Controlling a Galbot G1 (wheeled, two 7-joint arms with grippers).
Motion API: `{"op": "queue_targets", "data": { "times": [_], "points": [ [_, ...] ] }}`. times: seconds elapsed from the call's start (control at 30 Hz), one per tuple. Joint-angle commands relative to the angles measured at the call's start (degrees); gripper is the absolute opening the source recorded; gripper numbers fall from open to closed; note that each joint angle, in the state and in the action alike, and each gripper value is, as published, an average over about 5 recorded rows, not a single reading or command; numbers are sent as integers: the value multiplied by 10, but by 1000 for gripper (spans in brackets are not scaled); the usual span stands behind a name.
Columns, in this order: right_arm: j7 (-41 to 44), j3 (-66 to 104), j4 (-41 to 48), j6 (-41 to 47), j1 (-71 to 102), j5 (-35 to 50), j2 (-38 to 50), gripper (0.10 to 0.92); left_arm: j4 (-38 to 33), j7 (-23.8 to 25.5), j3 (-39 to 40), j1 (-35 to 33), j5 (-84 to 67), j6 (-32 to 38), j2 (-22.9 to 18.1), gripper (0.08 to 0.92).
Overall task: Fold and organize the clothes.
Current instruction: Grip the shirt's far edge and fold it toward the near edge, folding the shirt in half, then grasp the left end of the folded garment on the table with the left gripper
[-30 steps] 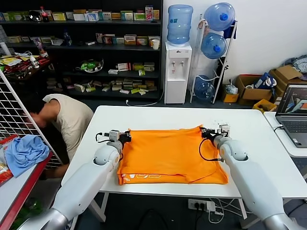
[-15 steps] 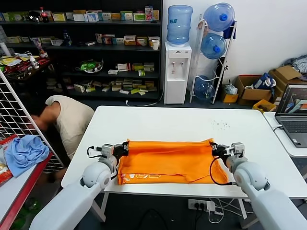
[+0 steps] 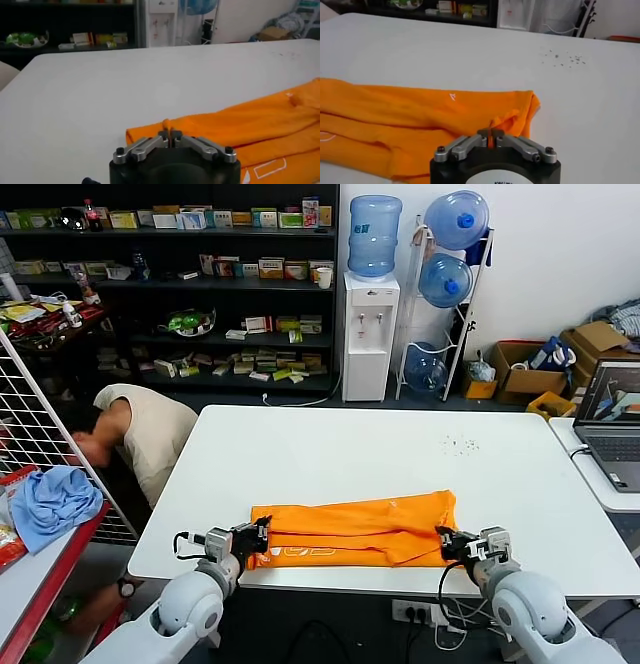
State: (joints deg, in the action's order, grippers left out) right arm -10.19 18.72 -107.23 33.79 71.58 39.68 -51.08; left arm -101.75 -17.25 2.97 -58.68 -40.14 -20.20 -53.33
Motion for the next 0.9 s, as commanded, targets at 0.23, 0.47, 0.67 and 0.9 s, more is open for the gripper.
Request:
{"op": "queue_targets", "data": {
  "times": [0.23, 0.47, 0.67, 0.9],
  "points": [
    [-16, 6, -38, 10, 28, 2, -4, 525, -35, -23, -26, -47, -10, -3, 6, 383],
    [-15, 6, -43, 10, 34, -1, -9, 724, -16, -41, -44, -45, -66, -16, -3, 583],
    [-15, 8, -52, 10, 44, -6, -13, 819, 6, -58, -54, -31, -117, -30, -18, 766],
    [-15, 13, -57, 9, 51, -8, -14, 823, 26, -59, -52, -22, -134, -37, -29, 783]
  ]
}}
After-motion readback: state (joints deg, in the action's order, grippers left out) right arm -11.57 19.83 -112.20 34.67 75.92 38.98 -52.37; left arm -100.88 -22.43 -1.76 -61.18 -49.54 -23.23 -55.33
